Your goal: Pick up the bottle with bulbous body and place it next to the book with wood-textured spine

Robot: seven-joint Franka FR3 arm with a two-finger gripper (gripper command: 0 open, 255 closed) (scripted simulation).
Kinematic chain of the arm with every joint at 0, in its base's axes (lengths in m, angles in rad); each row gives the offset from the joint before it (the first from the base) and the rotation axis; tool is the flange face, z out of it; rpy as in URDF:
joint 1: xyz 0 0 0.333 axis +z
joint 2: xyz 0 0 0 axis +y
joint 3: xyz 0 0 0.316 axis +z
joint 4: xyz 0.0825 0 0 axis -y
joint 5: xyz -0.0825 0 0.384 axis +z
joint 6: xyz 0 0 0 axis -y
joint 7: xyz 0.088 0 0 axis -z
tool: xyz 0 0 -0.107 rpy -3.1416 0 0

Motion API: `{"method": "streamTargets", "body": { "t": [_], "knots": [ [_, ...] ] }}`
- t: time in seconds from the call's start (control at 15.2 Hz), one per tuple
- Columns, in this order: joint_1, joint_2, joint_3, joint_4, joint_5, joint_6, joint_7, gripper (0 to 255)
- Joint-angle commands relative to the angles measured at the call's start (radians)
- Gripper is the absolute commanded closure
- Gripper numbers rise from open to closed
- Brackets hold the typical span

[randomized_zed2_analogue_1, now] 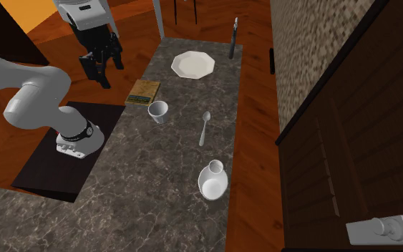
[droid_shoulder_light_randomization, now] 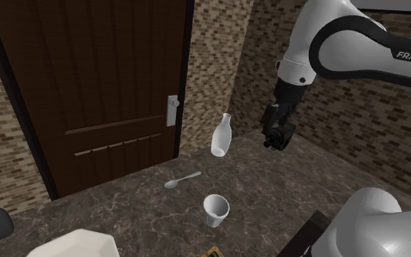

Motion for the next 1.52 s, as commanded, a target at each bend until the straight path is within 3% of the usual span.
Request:
{"method": "streamTargets", "body": {
  "t": [0.0,0.73,1.45],
  "knots": [
    [0.000,0.000,0.000,0.000,0.000,0.000,0.000,0],
    [-0.055,0.377,-0.106,0.150,-0.034,0.222,-0.076,0],
    [-0.097,0.789,-0.188,0.451,0.010,0.322,-0.166,0]
  ]
}}
